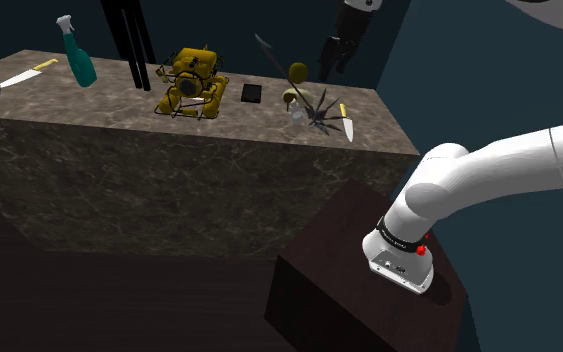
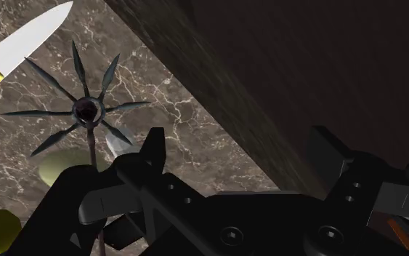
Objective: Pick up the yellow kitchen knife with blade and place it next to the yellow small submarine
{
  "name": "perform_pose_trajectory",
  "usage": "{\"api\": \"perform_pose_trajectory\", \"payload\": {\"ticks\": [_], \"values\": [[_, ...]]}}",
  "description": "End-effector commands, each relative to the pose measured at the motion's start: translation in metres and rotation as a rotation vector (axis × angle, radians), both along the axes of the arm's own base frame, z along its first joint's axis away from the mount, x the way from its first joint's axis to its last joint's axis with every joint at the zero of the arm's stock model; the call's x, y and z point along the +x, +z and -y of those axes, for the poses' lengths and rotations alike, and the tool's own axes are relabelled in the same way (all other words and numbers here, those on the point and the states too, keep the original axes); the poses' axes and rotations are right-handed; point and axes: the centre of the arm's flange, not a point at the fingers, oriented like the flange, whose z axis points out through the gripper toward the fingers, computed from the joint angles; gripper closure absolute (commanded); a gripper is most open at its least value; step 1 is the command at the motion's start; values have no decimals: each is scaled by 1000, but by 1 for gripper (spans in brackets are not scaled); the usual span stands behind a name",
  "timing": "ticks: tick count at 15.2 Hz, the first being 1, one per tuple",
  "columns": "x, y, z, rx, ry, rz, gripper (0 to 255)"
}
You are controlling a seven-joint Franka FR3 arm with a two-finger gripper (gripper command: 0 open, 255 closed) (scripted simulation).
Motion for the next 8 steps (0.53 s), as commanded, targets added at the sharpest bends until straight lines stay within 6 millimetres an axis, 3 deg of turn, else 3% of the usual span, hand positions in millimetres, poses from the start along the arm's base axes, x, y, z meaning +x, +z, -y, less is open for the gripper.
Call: {"api": "perform_pose_trajectory", "payload": {"ticks": [1, 8], "values": [[0, 0, 0, 0, 0, 0, 0], [30, -47, 74, 8, -105, -13, 0]]}}
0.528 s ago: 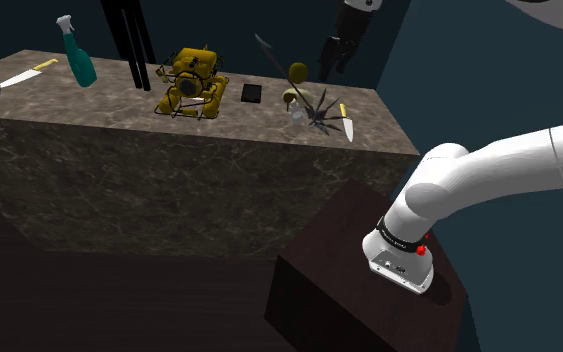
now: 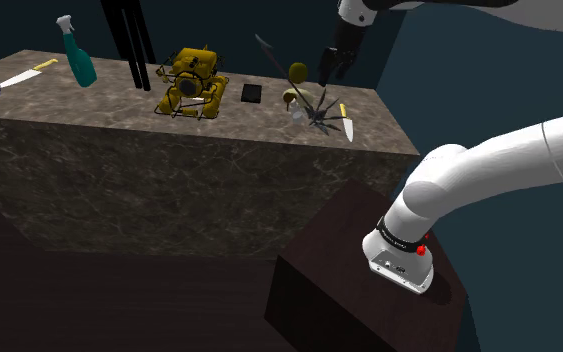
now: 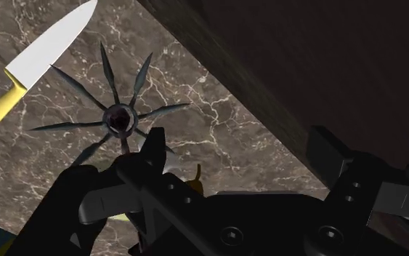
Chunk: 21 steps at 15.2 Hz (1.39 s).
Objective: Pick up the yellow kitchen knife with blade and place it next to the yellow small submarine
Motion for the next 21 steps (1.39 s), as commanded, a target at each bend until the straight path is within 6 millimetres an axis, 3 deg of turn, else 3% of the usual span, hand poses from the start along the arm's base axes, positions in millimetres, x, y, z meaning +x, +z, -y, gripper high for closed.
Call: {"api": "perform_pose_trajectory", "payload": {"ticks": [1, 11, 21], "values": [[8, -14, 24, 2, -30, -3, 0], [35, -83, 134, 13, -181, -21, 0], [45, -152, 245, 24, -331, -39, 0]]}}
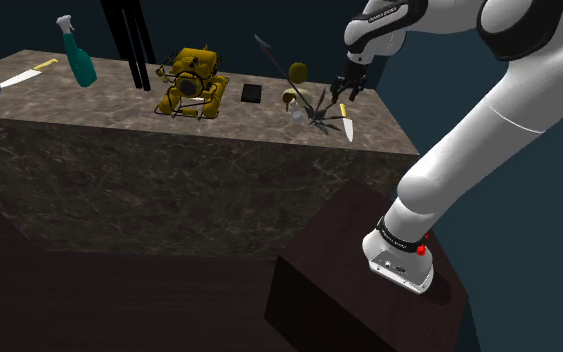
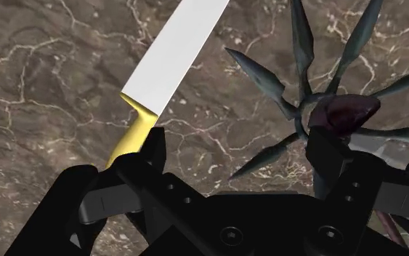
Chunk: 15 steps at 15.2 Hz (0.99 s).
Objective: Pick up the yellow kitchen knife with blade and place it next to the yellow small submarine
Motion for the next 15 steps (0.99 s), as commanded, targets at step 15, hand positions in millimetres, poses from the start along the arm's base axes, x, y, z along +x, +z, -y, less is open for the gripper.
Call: {"api": "perform_pose_trajectory", "payload": {"ticks": [15], "values": [[1, -89, 81, 7, -106, -13, 0]]}}
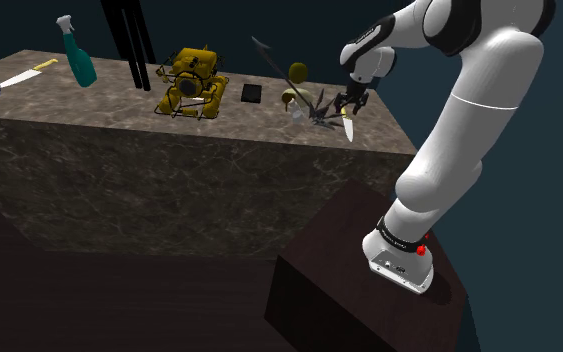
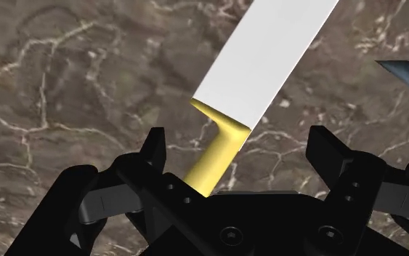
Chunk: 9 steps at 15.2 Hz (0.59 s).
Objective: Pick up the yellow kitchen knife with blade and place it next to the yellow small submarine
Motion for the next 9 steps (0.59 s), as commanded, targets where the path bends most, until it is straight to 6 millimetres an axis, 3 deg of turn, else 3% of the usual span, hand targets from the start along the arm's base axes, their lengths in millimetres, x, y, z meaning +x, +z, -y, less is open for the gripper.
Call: {"api": "perform_pose_trajectory", "payload": {"ticks": [1, 7, 8, 9], "values": [[0, -3, 1, -1, 0, 1, 0], [0, -3, 1, -1, 0, 1, 0], [0, -3, 1, -1, 0, 1, 255], [0, -3, 1, -1, 0, 1, 255]]}}
